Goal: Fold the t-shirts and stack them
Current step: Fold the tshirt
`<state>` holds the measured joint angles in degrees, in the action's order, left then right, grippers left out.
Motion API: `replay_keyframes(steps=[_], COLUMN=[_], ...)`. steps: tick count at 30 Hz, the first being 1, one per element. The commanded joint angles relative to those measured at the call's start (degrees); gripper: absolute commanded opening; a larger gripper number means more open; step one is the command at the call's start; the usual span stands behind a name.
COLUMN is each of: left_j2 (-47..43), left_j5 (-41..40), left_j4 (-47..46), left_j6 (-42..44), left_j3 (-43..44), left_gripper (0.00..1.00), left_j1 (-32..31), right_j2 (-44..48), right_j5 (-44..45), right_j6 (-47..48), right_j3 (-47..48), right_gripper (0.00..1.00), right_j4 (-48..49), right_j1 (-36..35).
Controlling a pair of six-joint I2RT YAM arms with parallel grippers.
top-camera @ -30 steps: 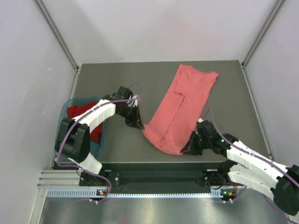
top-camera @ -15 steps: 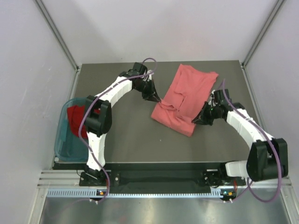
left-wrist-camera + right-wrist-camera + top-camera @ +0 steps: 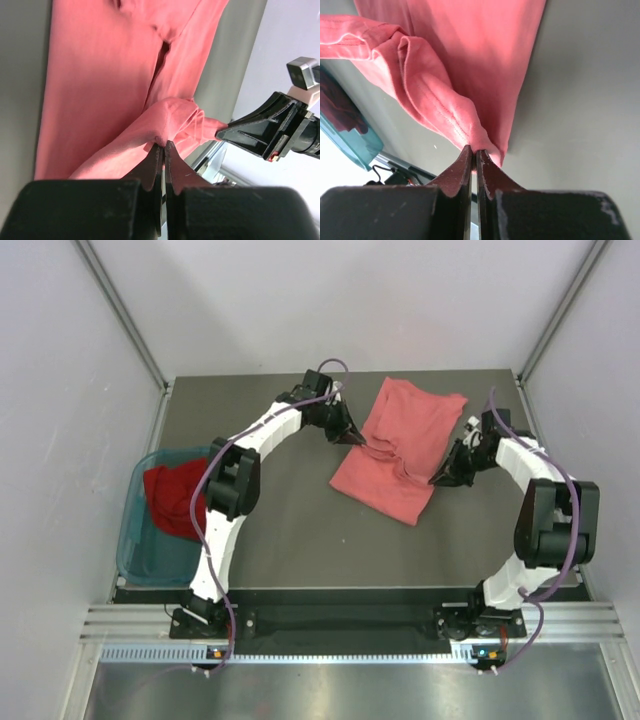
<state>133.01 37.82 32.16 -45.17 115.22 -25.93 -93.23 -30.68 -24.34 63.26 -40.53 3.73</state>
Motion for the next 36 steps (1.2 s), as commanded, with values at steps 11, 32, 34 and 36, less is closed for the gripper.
replay_keyframes(steps=[11, 32, 34, 36], left_j2=[5.0, 9.1, 9.5, 10.1], left_j5=[-1.9, -4.0, -4.0, -4.1], left_j4=[-7.4, -11.0, -11.2, -11.3], left_j6=[-6.8, -10.0, -10.4, -10.8], left_j3=[6.5, 7.5, 8.1, 8.5], left_gripper=[0.00, 0.00, 0.00, 0.00], left_j1=[0.3, 1.1, 1.1, 1.3], right_j2=[-9.2, -15.2, -16.0, -16.6], right_j5=[-5.9, -5.3, -5.4, -5.4], right_j6=[3.9, 3.1, 3.0, 2.9], right_j3=[10.2, 13.6, 14.3, 14.8], right_gripper=[0.00, 0.00, 0.01, 0.01], right_j4=[-0.2, 1.1, 1.0, 1.1], right_j1=[2.9, 5.6, 5.7, 5.9])
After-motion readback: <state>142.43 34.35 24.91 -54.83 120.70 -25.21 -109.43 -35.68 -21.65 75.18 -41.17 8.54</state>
